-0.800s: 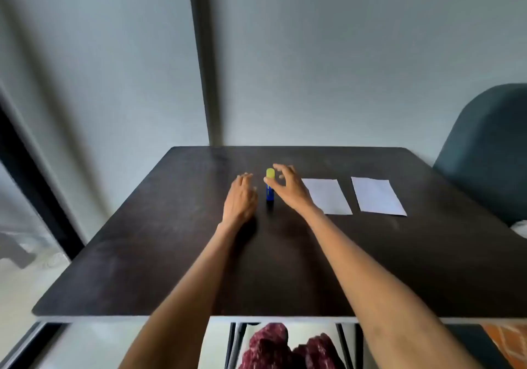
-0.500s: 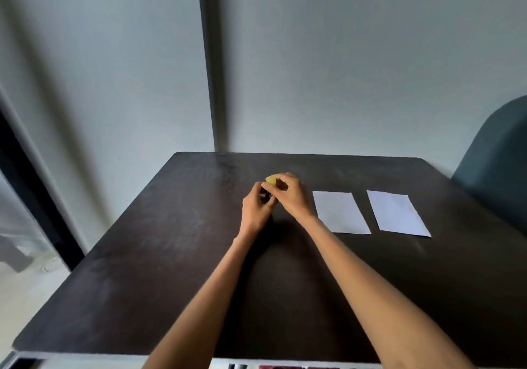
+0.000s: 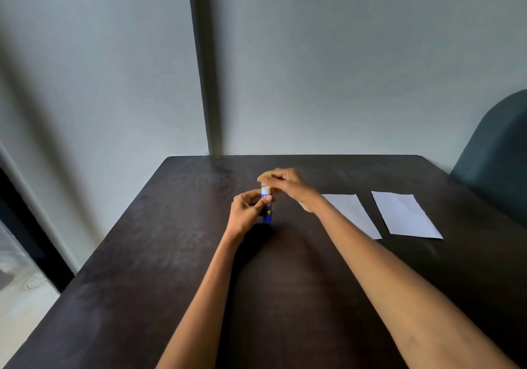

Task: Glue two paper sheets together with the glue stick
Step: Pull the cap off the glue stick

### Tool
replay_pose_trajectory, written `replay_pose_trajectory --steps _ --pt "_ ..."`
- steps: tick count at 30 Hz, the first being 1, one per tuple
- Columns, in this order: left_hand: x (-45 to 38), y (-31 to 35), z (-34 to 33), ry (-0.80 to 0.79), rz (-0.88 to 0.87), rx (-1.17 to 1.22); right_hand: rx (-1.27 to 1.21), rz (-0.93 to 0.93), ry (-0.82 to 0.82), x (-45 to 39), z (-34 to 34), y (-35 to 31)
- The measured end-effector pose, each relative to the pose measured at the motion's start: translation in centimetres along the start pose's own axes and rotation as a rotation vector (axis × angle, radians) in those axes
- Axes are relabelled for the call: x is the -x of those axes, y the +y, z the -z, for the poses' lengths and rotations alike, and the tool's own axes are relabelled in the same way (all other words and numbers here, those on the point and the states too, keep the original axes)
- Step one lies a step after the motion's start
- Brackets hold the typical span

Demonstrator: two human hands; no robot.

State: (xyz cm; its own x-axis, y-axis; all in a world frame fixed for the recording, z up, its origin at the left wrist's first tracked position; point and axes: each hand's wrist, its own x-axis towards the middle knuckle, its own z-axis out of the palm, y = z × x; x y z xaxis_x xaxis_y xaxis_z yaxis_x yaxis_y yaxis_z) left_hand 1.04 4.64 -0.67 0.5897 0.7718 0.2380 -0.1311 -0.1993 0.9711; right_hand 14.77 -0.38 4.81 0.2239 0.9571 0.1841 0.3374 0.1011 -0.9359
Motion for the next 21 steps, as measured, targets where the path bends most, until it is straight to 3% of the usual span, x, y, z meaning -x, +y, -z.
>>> replay_pose_trajectory --steps 2,4,10,14,17,21 --pt "0.2 0.1 -0.1 0.000 0.012 0.053 -0.130 -0.038 -0.018 -0.7 0.9 -0.6" --pt "0.4 0.4 -0.2 0.070 -0.029 0.108 -0.109 -0.067 0.018 -1.5 1.5 -0.9" --pt "0.5 0.5 0.1 0.375 -0.132 0.067 -0.078 -0.104 0.317 -3.2 -1.0 1.9" --pt "0.6 0.5 0.2 0.487 -0.167 0.069 0.079 -0.091 0.246 -4.4 -3.1 3.8" --pt "0.8 0.7 0.2 0.510 -0.172 0.061 0.320 -0.081 0.209 -4.6 -3.6 4.1" --pt "0.7 0.7 0.2 0.500 -0.141 0.036 0.449 -0.141 0.232 -4.3 -3.4 4.7"
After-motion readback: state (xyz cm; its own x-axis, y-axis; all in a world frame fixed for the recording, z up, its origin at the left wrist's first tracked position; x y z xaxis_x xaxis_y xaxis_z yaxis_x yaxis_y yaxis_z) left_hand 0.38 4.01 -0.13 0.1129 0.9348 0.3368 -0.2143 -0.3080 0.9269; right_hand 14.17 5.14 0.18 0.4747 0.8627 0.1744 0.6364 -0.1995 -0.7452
